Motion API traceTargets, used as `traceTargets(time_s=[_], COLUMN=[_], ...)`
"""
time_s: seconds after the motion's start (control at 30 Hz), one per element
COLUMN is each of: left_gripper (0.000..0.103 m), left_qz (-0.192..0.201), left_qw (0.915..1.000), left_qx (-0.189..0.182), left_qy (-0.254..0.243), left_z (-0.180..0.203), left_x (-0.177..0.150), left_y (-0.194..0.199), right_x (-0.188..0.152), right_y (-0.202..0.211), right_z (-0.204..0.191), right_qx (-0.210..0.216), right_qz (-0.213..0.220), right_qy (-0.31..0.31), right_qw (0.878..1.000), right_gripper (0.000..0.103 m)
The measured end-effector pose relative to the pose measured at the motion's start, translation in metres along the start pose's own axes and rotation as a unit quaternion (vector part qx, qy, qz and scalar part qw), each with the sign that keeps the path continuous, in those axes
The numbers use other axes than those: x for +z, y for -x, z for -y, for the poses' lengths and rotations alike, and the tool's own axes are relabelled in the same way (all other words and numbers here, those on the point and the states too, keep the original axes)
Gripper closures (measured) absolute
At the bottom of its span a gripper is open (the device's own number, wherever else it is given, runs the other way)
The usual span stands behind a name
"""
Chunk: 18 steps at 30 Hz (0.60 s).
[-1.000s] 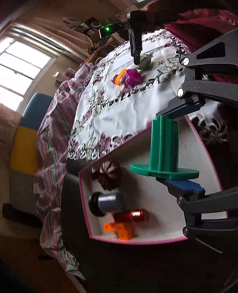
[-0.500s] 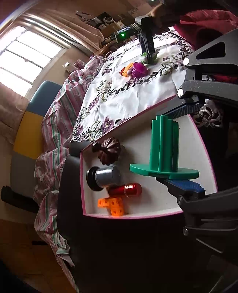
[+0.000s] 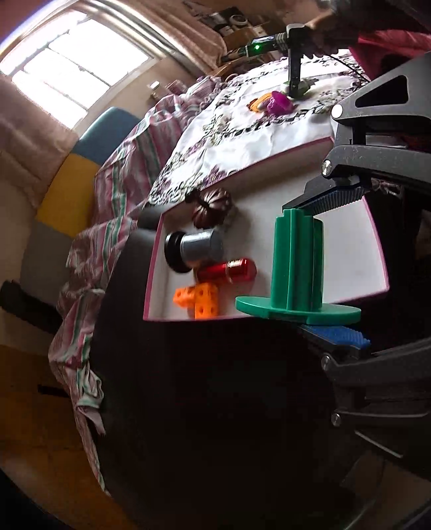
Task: Organize rigid objects
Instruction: 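Carry the green spool toward the tray while the right gripper grasps the white-and-green plug device, then lower the green spool into the tray and open the left gripper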
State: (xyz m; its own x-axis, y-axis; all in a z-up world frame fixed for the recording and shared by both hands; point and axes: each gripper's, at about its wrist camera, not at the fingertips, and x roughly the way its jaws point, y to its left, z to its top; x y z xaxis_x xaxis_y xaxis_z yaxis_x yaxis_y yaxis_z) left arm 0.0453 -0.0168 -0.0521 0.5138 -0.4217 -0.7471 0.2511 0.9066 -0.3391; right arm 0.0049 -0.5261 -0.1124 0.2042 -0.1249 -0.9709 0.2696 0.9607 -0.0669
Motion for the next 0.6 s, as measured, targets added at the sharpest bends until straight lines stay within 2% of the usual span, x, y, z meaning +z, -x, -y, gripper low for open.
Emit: traceTargets(time_s=[0.07,0.2,0.3,0.43,0.6], left_gripper=[0.043,0.043,0.043,0.043,0.043], left_qz=[0.001,0.002,0.001,-0.016,-0.042], left_qw=[1.0,0.9999,0.9998,0.9996,0.9989], left_qx=[0.003,0.01,0.003,-0.019,-0.014], left_qy=[-0.001,-0.012,-0.02,-0.013,-0.018], left_z=[-0.001,0.004,0.012,0.019,0.025], left_x=[0.001,0.002,0.006,0.01,0.014], left_y=[0.0,-0.003,-0.007,-0.019,-0.039], right_x=[0.002,0.004,0.007,0.01,0.002], right_y=[-0.001,-0.002,-0.002,-0.002,-0.003], right_z=[-0.003,-0.007,-0.015,-0.018,-0.021], right_qx=[-0.011,-0.023,-0.026,-0.005,0.021], right_qz=[0.012,0.028,0.035,0.047,0.06], right_qy=[0.003,-0.001,-0.004,-0.018,-0.04], right_qw=[1.0,0.999,0.999,0.999,0.997], right_gripper=[0.047,0.048,0.048,0.048,0.048])
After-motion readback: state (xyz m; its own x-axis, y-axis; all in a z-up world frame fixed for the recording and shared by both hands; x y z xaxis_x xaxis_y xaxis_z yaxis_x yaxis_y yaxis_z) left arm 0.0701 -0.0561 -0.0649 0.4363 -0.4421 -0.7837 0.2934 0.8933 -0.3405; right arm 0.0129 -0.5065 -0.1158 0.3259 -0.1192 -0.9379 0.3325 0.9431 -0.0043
